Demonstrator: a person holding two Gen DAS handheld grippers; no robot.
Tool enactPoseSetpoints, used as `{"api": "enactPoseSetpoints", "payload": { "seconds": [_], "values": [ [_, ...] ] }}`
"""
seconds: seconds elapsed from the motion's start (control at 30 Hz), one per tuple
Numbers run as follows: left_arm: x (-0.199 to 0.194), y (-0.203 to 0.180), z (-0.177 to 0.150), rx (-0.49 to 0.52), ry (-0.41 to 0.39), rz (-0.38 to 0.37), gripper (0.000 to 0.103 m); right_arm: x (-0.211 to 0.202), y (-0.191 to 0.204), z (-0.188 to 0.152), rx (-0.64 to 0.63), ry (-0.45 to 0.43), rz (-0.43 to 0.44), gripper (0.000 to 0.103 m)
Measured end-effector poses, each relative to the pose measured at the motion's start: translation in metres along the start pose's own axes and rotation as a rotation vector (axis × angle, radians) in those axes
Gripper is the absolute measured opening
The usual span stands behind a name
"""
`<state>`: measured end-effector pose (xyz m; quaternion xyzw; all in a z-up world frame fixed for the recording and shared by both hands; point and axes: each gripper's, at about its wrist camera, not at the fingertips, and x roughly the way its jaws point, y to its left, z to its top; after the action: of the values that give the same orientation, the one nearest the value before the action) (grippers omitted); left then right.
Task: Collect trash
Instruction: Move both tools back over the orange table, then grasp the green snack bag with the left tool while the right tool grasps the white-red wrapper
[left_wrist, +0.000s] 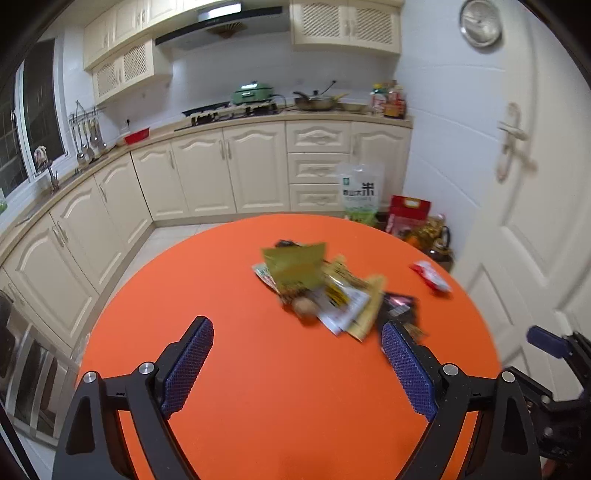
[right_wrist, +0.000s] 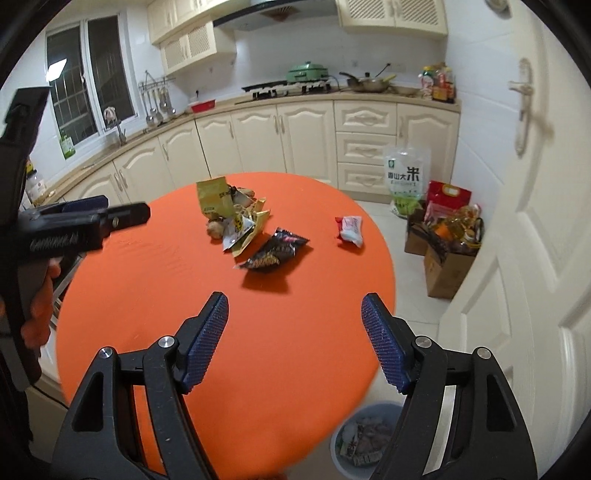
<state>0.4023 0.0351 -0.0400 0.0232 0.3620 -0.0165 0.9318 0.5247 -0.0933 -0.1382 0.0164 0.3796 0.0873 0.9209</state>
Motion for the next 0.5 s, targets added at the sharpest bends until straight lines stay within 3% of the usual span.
{"api": "enactPoseSetpoints", "payload": {
  "seconds": [0.23,0.5],
  "values": [
    [0.09,-0.002,0.028,0.016,0.064,0.046,0.09,0.062,-0.023,0.026,-0.001,0.043,0.001,0.072],
    [0.158,-0.004,0.059,0.044,0.11,0.073,0.089,0.116,-0.045,0.041,-0.01,0.079,-0.008,0.072]
  ]
}}
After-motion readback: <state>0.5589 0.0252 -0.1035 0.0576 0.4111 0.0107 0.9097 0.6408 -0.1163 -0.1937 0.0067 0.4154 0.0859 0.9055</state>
